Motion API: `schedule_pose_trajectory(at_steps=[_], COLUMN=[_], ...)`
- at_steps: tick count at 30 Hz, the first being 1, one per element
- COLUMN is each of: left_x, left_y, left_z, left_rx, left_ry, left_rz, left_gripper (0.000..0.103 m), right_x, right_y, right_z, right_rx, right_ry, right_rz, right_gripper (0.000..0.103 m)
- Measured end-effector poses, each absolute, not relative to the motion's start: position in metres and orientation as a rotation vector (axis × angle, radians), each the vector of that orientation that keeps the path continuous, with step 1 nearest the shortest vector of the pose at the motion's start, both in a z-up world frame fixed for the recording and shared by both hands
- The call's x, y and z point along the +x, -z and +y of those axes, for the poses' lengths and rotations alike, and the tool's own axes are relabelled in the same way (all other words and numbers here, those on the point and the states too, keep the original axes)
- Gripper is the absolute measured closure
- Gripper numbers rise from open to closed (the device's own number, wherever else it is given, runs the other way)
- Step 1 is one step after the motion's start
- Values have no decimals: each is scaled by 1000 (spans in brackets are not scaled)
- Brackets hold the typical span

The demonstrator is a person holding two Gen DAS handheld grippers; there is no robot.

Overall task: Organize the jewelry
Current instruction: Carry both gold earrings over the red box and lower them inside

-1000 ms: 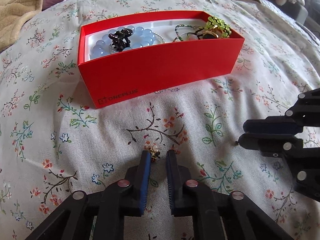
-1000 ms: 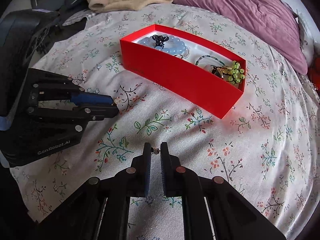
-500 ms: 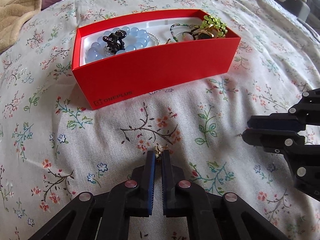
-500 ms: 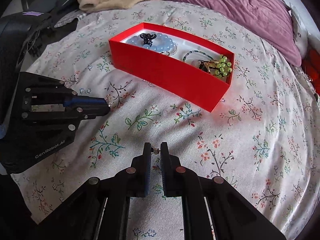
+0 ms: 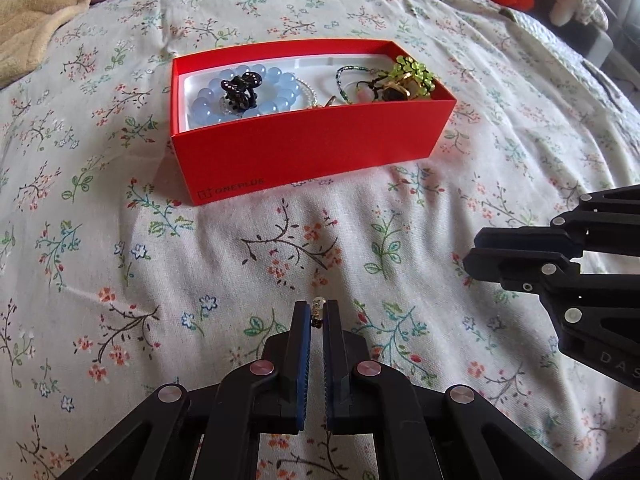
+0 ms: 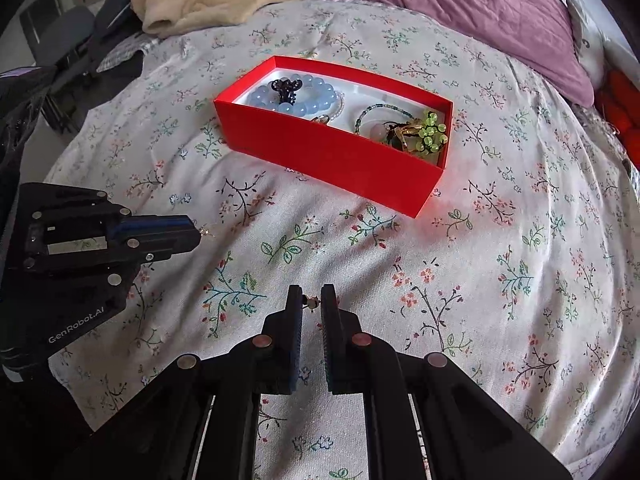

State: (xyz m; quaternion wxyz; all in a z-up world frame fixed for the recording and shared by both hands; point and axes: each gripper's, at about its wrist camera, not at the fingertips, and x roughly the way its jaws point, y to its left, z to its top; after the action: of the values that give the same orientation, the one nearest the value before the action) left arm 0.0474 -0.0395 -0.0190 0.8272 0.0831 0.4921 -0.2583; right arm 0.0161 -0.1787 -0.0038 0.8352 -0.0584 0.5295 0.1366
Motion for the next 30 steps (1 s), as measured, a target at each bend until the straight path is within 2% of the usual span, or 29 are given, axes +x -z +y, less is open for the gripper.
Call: schedule_pose_trajectory(at_steps=[17,30], left_x=[61,98], left_y=[-21,-33], left_z=[-2,-14], left_rx=[23,-116], left_ry=[508,494], left_rz=[1045,1019], left_gripper=[103,103], right_x=[26,64], right_y=[-41,-59], right_z=[-196,-209], right_rx=[5,140], right_ry=[-273,-250], right_rz=[1069,1014], right_gripper=[93,93])
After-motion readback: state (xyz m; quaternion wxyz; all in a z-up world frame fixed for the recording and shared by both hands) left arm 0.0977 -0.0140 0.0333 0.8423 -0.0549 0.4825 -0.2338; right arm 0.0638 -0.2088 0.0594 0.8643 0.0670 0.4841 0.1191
